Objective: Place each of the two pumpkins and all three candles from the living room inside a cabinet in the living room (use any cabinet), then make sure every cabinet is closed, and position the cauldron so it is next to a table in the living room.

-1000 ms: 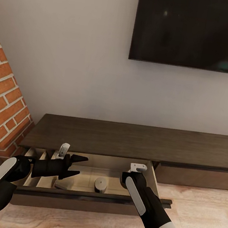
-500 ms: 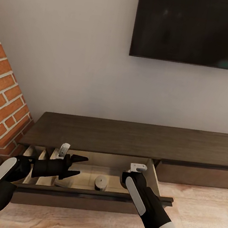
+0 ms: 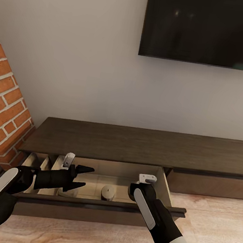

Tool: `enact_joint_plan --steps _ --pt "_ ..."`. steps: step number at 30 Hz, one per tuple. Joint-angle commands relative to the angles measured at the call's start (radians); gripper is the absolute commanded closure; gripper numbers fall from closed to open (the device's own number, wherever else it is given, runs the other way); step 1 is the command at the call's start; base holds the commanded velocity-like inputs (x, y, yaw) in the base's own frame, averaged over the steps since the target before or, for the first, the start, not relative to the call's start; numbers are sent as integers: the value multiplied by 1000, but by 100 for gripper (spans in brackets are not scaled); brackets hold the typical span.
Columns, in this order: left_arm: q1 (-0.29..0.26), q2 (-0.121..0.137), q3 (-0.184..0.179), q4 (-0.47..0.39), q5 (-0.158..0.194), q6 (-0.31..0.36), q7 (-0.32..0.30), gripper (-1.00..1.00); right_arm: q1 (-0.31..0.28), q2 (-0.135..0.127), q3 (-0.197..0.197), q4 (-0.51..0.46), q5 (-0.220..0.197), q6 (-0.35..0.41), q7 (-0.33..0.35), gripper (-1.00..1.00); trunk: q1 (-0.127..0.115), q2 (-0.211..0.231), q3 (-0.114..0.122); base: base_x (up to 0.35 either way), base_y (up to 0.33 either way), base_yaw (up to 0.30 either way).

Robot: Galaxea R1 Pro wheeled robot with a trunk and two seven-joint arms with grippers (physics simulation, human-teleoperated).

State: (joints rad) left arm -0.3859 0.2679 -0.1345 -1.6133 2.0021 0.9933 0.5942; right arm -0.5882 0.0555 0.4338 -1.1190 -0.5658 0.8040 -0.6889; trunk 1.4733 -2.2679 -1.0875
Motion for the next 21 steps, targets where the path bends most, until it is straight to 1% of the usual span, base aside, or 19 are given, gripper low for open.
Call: enact_joint_plan --steps 1,3,7,17,21 --pt "-1 1 -1 -1 11 -1 10 -100 -1 0 2 -1 -9 1 -11 100 0 0 -1 0 0 0" --pt "-1 1 -1 -2 12 -1 10 -100 -1 0 2 -1 -9 1 -11 100 0 0 -1 22 -17 0" --pt "-1 1 0 -2 13 -1 10 -100 -1 0 2 -1 -9 1 -11 100 0 0 -1 172 -26 0" --pt "-1 1 0 -2 14 -1 10 -100 -1 0 2 -1 -9 1 -11 100 0 0 -1 62 -2 0" --pt "-1 1 -1 -2 14 -1 10 -100 -1 1 2 -1 -9 1 -11 100 0 0 -1 207 0 0"
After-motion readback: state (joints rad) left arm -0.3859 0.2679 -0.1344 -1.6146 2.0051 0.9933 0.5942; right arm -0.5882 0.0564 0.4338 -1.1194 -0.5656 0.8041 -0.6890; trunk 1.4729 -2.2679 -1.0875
